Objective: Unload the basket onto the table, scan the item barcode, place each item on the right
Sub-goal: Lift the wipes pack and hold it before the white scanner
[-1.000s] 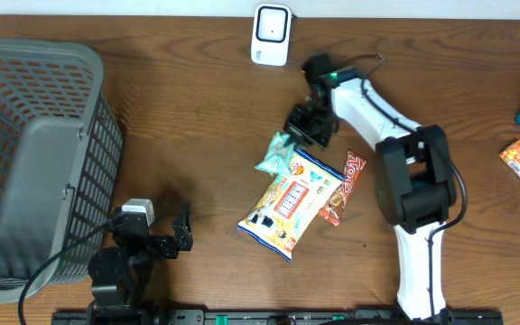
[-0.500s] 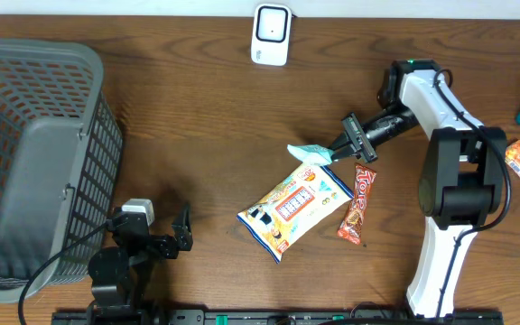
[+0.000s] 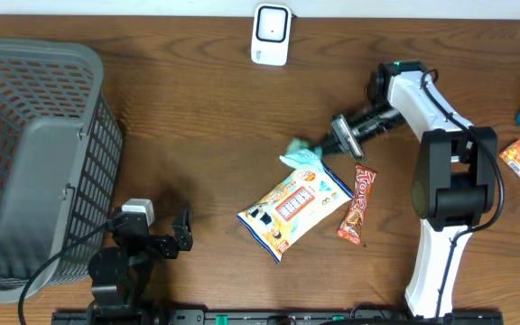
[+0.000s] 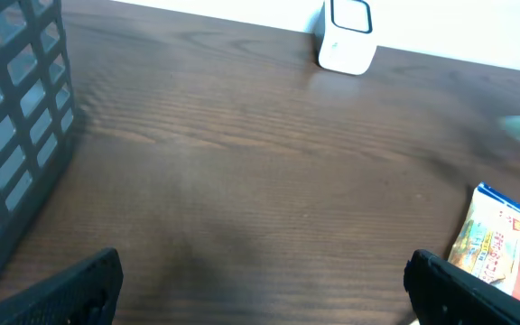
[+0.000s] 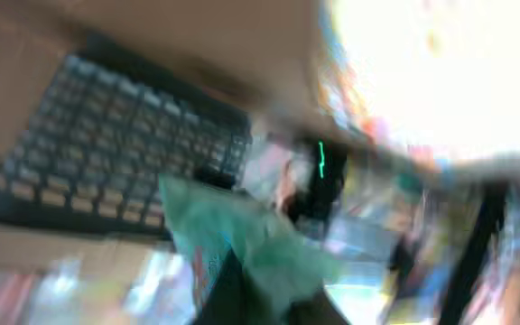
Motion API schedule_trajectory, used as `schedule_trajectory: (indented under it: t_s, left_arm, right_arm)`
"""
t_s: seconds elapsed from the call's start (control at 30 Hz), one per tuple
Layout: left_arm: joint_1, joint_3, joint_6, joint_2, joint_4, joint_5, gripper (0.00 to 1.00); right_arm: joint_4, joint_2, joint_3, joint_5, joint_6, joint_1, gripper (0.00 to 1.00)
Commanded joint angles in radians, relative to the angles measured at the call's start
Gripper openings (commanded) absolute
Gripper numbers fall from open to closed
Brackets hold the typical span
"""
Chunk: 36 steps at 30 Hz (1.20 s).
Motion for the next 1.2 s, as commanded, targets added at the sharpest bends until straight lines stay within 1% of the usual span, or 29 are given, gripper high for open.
schedule_trajectory:
  t_s: [0.0,0.07,0.17,0.2,0.3,0.4,0.5,0.63,0.73,0.87,0.97,1.03,1.17]
  left_arm:
    - [0.006,-0.015,-0.010,-0.005,-0.019,0.013,1.00]
    - [0.006,-0.015,-0.009,-0.005,-0.019,0.013,1.00]
    - [0.006,-0.015,-0.009,-0.005,-0.019,0.013,1.00]
    - [0.006,-0.015,-0.010,-0.005,-0.019,0.013,1.00]
    - [0.006,-0.015,-0.010,-0.005,-0.019,0.013,1.00]
    - [0.006,-0.015,-0.009,-0.005,-0.019,0.013,1.00]
    - [0.006,-0.015,-0.010,-0.005,-0.019,0.013,1.00]
    - [0.006,-0.015,-0.009,-0.005,-0.019,0.013,1.00]
    - [0.006,-0.015,-0.009,-0.005,-0.019,0.013,1.00]
    - [0.006,-0.015,-0.009,-0.005,-0.019,0.013,1.00]
    - [0.006,-0.015,-0.009,-0.005,-0.019,0.013,1.00]
    - [0.006,-0.015,-0.010,-0.005,-0.019,0.013,1.00]
    - [0.006,-0.015,-0.010,-0.005,-0.019,0.013,1.00]
  right_arm:
    - [0.296,-0.026,0.003,-0.026,0.060,0.007,0.02]
    - [0.455,-0.026,0.003,0.104,0.252,0.011,0.02]
    - [0.650,-0.026,0.003,0.265,0.486,0.022,0.02]
    - [0.780,-0.026,0.003,0.326,0.564,0.029,0.01]
    - [1.083,-0.025,0.003,0.475,0.646,0.051,0.02]
    - [1.356,-0.025,0.003,0.649,0.650,0.086,0.02]
    - [1.525,-0.025,0.003,0.869,0.661,0.132,0.01]
    - [1.623,-0.020,0.005,1.086,0.662,0.182,0.01]
    - [1.678,0.004,0.007,1.199,0.671,0.204,0.01]
    - [1.735,0.104,0.077,1.201,0.699,0.205,0.01]
    - [1.733,0.220,0.205,1.121,0.702,0.202,0.01]
    - [1.732,0.270,0.266,1.101,0.702,0.202,0.01]
    - [1.707,0.290,0.296,1.102,0.699,0.204,0.01]
